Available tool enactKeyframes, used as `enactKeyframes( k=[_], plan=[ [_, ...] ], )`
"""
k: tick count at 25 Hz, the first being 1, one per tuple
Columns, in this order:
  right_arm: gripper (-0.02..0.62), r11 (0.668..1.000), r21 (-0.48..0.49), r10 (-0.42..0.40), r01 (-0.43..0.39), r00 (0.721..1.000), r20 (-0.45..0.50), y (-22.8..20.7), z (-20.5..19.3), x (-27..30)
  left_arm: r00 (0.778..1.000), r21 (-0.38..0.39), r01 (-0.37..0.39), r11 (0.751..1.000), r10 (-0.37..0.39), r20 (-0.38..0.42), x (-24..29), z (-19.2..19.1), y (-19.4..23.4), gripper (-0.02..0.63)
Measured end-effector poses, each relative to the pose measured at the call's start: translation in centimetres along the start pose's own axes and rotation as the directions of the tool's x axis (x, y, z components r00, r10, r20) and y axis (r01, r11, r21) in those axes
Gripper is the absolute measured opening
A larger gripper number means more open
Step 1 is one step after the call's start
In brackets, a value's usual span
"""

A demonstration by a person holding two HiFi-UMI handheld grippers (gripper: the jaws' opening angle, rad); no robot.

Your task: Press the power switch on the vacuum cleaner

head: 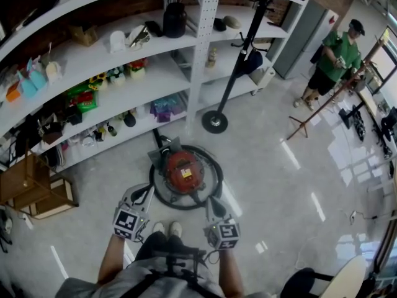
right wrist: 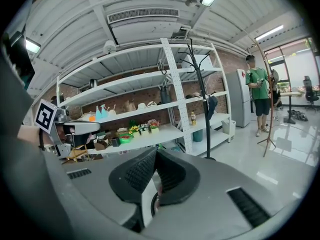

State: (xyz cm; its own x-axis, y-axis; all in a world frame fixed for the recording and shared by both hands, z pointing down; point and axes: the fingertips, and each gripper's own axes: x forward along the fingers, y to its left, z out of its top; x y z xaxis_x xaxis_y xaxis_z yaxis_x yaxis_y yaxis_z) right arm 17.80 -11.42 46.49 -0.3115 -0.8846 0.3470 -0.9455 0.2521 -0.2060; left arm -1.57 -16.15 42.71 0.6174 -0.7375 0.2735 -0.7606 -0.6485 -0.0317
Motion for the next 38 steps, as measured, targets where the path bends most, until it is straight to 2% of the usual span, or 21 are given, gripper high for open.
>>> enactKeyframes(
  k=[5,13,25,30,38],
  plan=[
    [0.012,1.000,-0.007,-0.005,0.005,1.000,-0.016,-0.6,-0.2,1.9,0.999,0.024,0.041,0.999,-0.041,-0.033,1.8,-1.6,0.4,0.008],
    [0.012,0.999,0.012,-0.030,0.031,0.998,-0.053,-1.0,-2.2,4.7,0.993,0.011,0.102,0.995,-0.101,-0.059,4.1,-4.1,1.6,0.008],
    [0.012,1.000,0.006,-0.018,0.019,0.992,-0.128,-1.2,-7.3,10.4,0.981,-0.037,0.157,0.987,-0.160,-0.111,7.3,-10.1,3.0,0.008],
    [0.012,1.000,0.009,-0.011,0.013,0.988,-0.155,-1.7,-9.8,12.2,0.980,-0.064,0.157,0.985,-0.164,-0.114,8.6,-12.1,3.2,0.008],
    [0.012,1.000,0.005,-0.008,0.009,0.983,-0.182,-3.0,-13.8,14.9,0.964,-0.074,0.198,0.977,-0.208,-0.168,10.8,-17.6,2.9,0.008]
  ],
)
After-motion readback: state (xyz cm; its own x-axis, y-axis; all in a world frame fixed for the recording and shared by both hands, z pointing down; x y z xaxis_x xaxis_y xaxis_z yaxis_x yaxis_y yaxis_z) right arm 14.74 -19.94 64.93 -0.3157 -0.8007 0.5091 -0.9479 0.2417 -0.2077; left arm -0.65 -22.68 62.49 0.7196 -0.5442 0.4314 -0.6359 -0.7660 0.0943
